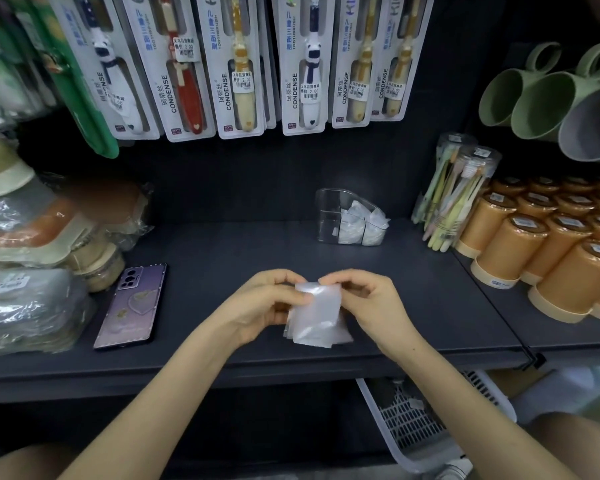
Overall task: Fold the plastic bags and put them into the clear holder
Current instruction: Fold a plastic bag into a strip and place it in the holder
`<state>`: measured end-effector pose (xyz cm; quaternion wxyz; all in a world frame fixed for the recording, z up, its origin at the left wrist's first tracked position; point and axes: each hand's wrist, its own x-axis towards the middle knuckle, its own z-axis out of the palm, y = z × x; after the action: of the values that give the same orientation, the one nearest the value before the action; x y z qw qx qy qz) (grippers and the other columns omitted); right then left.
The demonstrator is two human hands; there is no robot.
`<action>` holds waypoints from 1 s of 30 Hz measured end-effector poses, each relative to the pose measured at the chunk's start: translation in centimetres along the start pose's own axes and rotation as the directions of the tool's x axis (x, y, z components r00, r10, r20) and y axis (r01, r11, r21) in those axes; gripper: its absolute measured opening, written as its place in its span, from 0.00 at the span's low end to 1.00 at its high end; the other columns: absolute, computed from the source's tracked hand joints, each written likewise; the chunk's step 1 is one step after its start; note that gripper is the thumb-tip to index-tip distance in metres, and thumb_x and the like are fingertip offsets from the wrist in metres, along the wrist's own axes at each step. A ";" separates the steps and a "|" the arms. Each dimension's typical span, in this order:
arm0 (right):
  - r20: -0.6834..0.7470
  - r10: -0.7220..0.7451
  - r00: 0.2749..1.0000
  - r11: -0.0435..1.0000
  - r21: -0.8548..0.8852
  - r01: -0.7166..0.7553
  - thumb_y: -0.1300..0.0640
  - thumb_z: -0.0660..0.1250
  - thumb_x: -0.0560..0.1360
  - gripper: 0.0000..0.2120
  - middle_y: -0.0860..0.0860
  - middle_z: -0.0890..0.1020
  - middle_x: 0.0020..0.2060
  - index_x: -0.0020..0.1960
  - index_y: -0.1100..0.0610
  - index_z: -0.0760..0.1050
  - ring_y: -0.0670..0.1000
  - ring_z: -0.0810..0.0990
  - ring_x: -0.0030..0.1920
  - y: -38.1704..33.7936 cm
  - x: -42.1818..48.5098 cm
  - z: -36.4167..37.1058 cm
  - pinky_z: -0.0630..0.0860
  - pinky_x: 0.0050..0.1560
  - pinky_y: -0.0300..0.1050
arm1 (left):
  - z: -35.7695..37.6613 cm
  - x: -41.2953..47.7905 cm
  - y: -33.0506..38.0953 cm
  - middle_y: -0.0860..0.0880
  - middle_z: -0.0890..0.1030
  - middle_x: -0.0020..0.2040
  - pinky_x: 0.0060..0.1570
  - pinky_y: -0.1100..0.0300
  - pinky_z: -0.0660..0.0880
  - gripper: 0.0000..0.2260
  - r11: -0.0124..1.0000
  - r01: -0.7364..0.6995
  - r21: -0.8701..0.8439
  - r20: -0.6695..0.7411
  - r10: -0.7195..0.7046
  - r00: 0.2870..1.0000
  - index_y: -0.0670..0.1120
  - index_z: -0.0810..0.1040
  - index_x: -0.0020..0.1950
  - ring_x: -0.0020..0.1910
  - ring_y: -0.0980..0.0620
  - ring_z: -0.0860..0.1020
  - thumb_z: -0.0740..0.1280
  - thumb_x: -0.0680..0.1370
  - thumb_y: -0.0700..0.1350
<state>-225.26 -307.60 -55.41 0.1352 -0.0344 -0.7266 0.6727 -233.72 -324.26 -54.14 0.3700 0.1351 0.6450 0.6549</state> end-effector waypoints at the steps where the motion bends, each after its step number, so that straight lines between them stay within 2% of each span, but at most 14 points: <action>1: 0.033 0.032 0.999 0.999 0.030 -0.033 0.70 0.67 0.74 0.12 0.54 0.85 0.45 0.50 0.56 0.82 0.51 0.83 0.45 -0.1 0.0 -0.2 0.80 0.43 0.44 | 0.0 0.0 0.0 0.47 0.82 0.40 0.37 0.61 0.77 0.09 1.000 -0.021 0.017 -0.025 0.021 0.999 0.41 0.78 0.48 0.39 0.52 0.80 0.72 0.71 0.34; 4: 0.173 0.194 0.966 0.943 0.238 -0.232 0.63 0.67 0.73 0.18 0.59 0.83 0.52 0.62 0.58 0.76 0.56 0.83 0.48 -0.3 0.4 -1.5 0.80 0.45 0.47 | 0.1 0.1 -0.1 0.47 0.83 0.40 0.38 0.62 0.76 0.09 0.989 -0.084 0.120 -0.074 0.093 0.993 0.42 0.77 0.48 0.40 0.52 0.81 0.69 0.73 0.30; 6: 0.201 0.284 0.938 0.908 0.259 -0.330 0.56 0.66 0.72 0.20 0.62 0.83 0.52 0.62 0.61 0.76 0.57 0.83 0.47 -0.5 0.6 -2.2 0.80 0.46 0.50 | 0.1 0.2 -0.1 0.46 0.83 0.42 0.39 0.62 0.76 0.10 0.974 -0.137 0.183 -0.087 0.155 0.984 0.42 0.77 0.48 0.42 0.51 0.81 0.70 0.72 0.30; 8: 0.185 0.297 0.937 0.943 0.097 -0.318 0.53 0.67 0.77 0.15 0.61 0.84 0.49 0.57 0.63 0.79 0.56 0.83 0.46 -0.5 0.7 -2.1 0.80 0.45 0.48 | 0.2 0.5 -0.1 0.42 0.83 0.45 0.42 0.61 0.77 0.10 0.961 -0.173 0.217 -0.092 0.196 0.976 0.42 0.77 0.50 0.44 0.50 0.82 0.70 0.72 0.30; 9: 0.154 0.284 0.946 0.955 0.039 -0.293 0.56 0.67 0.77 0.12 0.60 0.84 0.46 0.54 0.64 0.80 0.55 0.83 0.45 -0.4 0.7 -1.8 0.80 0.44 0.46 | 0.3 0.7 -0.1 0.41 0.83 0.47 0.44 0.60 0.78 0.11 0.960 -0.177 0.218 -0.093 0.201 0.975 0.42 0.77 0.51 0.45 0.49 0.82 0.70 0.73 0.30; 11: 0.043 0.249 0.967 0.967 0.040 -0.251 0.63 0.68 0.76 0.07 0.56 0.85 0.40 0.47 0.67 0.80 0.51 0.84 0.41 -0.2 1.0 -1.4 0.79 0.39 0.41 | 0.6 1.0 -0.2 0.40 0.83 0.50 0.47 0.56 0.79 0.12 0.970 -0.162 0.184 -0.097 0.182 0.979 0.41 0.77 0.54 0.48 0.46 0.82 0.71 0.73 0.33; 14: -0.139 0.172 0.975 0.984 0.059 -0.166 0.65 0.69 0.75 0.05 0.55 0.85 0.35 0.41 0.65 0.80 0.48 0.83 0.36 -0.3 1.6 -1.4 0.78 0.36 0.39 | 1.2 1.7 -0.8 0.40 0.84 0.49 0.47 0.57 0.79 0.13 0.975 -0.129 0.181 -0.111 0.150 0.982 0.39 0.77 0.55 0.46 0.46 0.83 0.73 0.72 0.37; 17: -0.226 0.134 0.965 0.990 0.079 -0.119 0.64 0.69 0.75 0.04 0.57 0.85 0.38 0.44 0.66 0.80 0.49 0.84 0.38 -0.4 2.0 -1.7 0.80 0.40 0.40 | 1.7 2.7 -1.3 0.44 0.84 0.42 0.40 0.62 0.76 0.08 0.959 -0.162 0.233 -0.158 0.202 0.967 0.39 0.80 0.49 0.38 0.52 0.80 0.74 0.71 0.37; 20: -0.161 0.224 0.961 0.971 0.124 -0.206 0.61 0.71 0.74 0.07 0.55 0.85 0.44 0.51 0.60 0.79 0.49 0.84 0.44 0.3 2.0 -2.7 0.80 0.46 0.42 | 2.1 4.0 -1.2 0.44 0.83 0.38 0.40 0.61 0.77 0.06 0.935 -0.214 0.282 -0.214 0.279 0.936 0.39 0.81 0.46 0.35 0.52 0.78 0.74 0.71 0.36; 21: -0.159 0.252 0.955 0.966 0.097 -0.239 0.60 0.72 0.73 0.08 0.54 0.85 0.44 0.51 0.58 0.79 0.48 0.83 0.45 0.6 2.1 -3.1 0.79 0.46 0.40 | 2.2 4.5 -1.1 0.43 0.83 0.39 0.42 0.59 0.77 0.06 0.929 -0.225 0.295 -0.218 0.295 0.930 0.39 0.81 0.46 0.36 0.52 0.79 0.75 0.71 0.36; 23: -0.209 0.260 0.943 0.966 0.045 -0.256 0.61 0.72 0.72 0.03 0.51 0.85 0.41 0.46 0.58 0.81 0.44 0.81 0.42 1.1 2.5 -3.8 0.76 0.41 0.34 | 2.4 5.6 -0.9 0.41 0.84 0.42 0.47 0.55 0.78 0.07 0.912 -0.233 0.338 -0.193 0.310 0.931 0.40 0.81 0.46 0.38 0.51 0.80 0.75 0.71 0.37; 24: -0.228 0.255 0.940 0.967 0.038 -0.253 0.62 0.72 0.73 0.01 0.50 0.84 0.39 0.44 0.58 0.82 0.41 0.80 0.39 1.2 2.9 -4.1 0.75 0.38 0.31 | 2.5 6.2 -0.7 0.42 0.84 0.44 0.49 0.55 0.78 0.07 0.901 -0.236 0.363 -0.164 0.311 0.936 0.40 0.81 0.46 0.40 0.51 0.80 0.75 0.71 0.38; 26: -0.255 0.261 0.931 0.965 0.045 -0.259 0.64 0.71 0.73 0.02 0.47 0.83 0.37 0.42 0.59 0.82 0.35 0.78 0.34 1.1 3.9 -5.0 0.71 0.34 0.26 | 2.4 7.5 -0.3 0.44 0.84 0.46 0.49 0.58 0.78 0.08 0.884 -0.249 0.397 -0.120 0.319 0.940 0.42 0.81 0.48 0.43 0.52 0.80 0.75 0.71 0.41; 30: -0.314 0.281 0.907 0.959 0.054 -0.279 0.62 0.72 0.73 0.03 0.44 0.84 0.37 0.41 0.56 0.82 0.32 0.77 0.33 0.6 6.7 -7.8 0.68 0.32 0.23 | 1.0 11.8 1.6 0.50 0.80 0.54 0.52 0.66 0.74 0.15 0.842 -0.238 0.484 -0.259 0.397 0.881 0.46 0.79 0.56 0.52 0.54 0.77 0.75 0.71 0.45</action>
<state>-229.88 -298.41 -54.52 0.1531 -0.2459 -0.6802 0.6734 -241.69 -315.62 -55.99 0.0942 0.2031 0.7984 0.5589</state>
